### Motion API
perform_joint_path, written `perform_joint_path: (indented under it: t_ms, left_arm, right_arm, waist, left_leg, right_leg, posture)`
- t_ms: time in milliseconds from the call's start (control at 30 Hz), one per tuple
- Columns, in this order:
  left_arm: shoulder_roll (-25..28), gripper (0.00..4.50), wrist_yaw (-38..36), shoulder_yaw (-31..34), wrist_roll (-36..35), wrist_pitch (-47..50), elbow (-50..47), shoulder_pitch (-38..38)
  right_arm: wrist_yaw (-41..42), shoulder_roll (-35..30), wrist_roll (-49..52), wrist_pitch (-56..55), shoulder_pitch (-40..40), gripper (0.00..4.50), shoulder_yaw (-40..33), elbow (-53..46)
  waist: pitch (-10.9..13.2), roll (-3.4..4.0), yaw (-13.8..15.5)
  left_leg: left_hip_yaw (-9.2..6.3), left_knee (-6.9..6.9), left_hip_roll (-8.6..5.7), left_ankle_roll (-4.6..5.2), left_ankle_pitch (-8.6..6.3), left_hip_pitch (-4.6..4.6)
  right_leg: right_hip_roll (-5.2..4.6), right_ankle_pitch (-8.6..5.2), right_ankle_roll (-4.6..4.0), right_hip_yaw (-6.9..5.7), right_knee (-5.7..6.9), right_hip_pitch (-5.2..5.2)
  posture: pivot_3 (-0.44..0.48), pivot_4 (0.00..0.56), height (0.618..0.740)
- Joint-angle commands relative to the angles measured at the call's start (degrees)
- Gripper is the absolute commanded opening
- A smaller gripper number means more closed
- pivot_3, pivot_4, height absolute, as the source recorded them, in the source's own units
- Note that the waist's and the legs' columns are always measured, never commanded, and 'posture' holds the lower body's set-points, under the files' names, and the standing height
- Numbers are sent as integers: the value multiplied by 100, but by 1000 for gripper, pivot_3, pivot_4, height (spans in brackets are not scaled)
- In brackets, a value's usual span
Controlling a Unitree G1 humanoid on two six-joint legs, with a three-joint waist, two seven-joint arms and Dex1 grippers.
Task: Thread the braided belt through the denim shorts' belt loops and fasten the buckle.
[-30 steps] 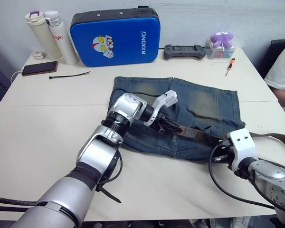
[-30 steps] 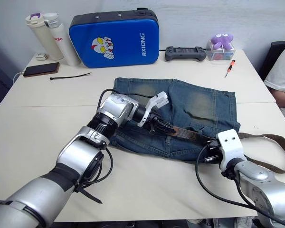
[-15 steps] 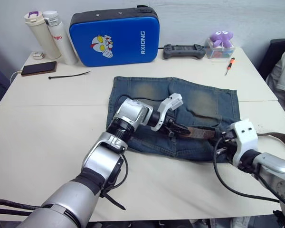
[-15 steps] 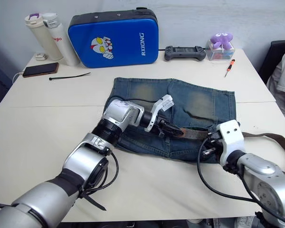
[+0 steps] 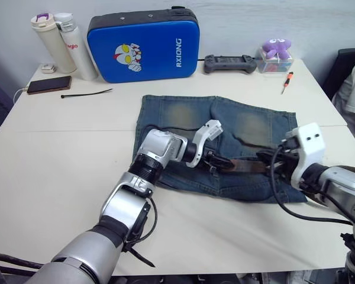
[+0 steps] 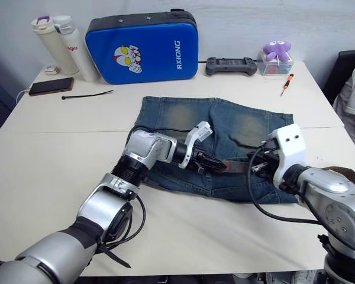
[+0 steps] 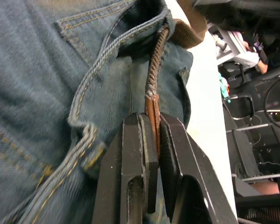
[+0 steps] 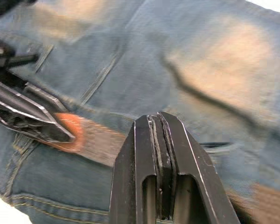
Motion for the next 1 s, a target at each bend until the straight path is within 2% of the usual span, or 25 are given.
perform_joint_path:
  t_ms: [33, 167, 267, 433, 500, 633, 700, 767, 867, 933, 1000]
  left_arm:
    - [-30, 53, 84, 115, -225, 40, -340, -28]
    - [92, 53, 13, -42, -219, 3, -373, 54]
    - [126, 53, 9, -46, -242, -10, -381, 59]
    - [74, 53, 92, 19, -312, -50, -319, 17]
    - [46, 53, 103, 63, -355, -52, -277, -25]
    - [-4, 53, 68, 231, -529, 91, -187, -169]
    - [-29, 53, 28, 322, -635, 193, -121, -297]
    - [-36, 53, -8, 381, -699, 245, -41, -397]
    - [-34, 0, -57, 400, -758, 276, 106, -527]
    - [-42, 0, -79, 430, -801, 328, 178, -596]
    - [-19, 0, -123, 425, -843, 387, 213, -648]
  right_arm:
    - [-190, -103, -431, -179, 285, 0, 120, 222]
    - [-280, -122, -1106, -1249, 445, 0, -27, 1185]
    - [-341, 76, -1188, -1666, 262, 0, -203, 1616]
    - [-379, 212, -1278, -1727, 191, 0, 2, 1663]
    - [-332, 359, -1125, -1818, 139, 0, -144, 1471]
    - [-221, 784, -102, -1764, -90, 0, -1040, 786]
    - [-359, 1009, 1137, -1459, 73, 0, -1662, 345]
    - [-462, 1118, 1967, -1303, 320, 0, -2047, 44]
    - [-780, 1173, 3357, -1403, 1194, 929, -2434, -183]
    - [-1175, 1207, 4279, -1683, 1777, 1827, -2411, -305]
    - [-1513, 1220, 4729, -1981, 2241, 2699, -2262, -390]
  waist:
    - [0, 0, 23]
    - [0, 0, 19]
    - [-1, 2, 7]
    - [-2, 3, -18]
    - [-1, 3, -17]
    - [0, 4, -27]
    - [0, 4, -25]
    - [0, 4, 7]
    - [-1, 2, 46]
    - [0, 2, 26]
    - [0, 2, -1]
  left_leg:
    - [-1, 0, 0, 0, 0, 0]
    - [1, 2, -1, 1, 1, 0]
    - [6, 1, -3, 2, 3, 1]
    - [6, -1, -2, -2, 5, 3]
    - [5, -1, -2, -2, 4, 3]
    - [5, -1, -2, -2, 4, 1]
    - [5, -1, -2, -2, 5, 0]
    - [2, -1, -2, -2, 5, 0]
    - [-14, -4, -1, -2, 4, -2]
    - [-7, -5, -2, 2, 2, -3]
    - [-5, -5, -2, 5, 4, -3]
  right_leg:
    - [0, 0, 0, 0, 0, 0]
    - [0, 0, 0, 1, -1, 2]
    - [0, 0, 0, 4, 1, 0]
    - [2, 0, 0, 4, 5, -3]
    - [2, 0, 0, 4, 5, -2]
    - [2, 0, 0, 4, 5, -4]
    - [2, 0, 0, 4, 7, -6]
    - [2, 0, 0, 3, 5, -4]
    - [1, 0, 0, 1, 0, 2]
    - [0, 0, 0, 5, -8, 7]
    - [0, 0, 0, 8, -8, 8]
  posture:
    - [0, 150, 740]
    - [0, 150, 740]
    - [0, 150, 740]
    - [0, 150, 740]
    - [0, 150, 740]
    - [0, 150, 740]
    - [0, 150, 740]
    - [0, 150, 740]
    - [0, 150, 740]
    - [0, 150, 740]
    - [0, 150, 740]
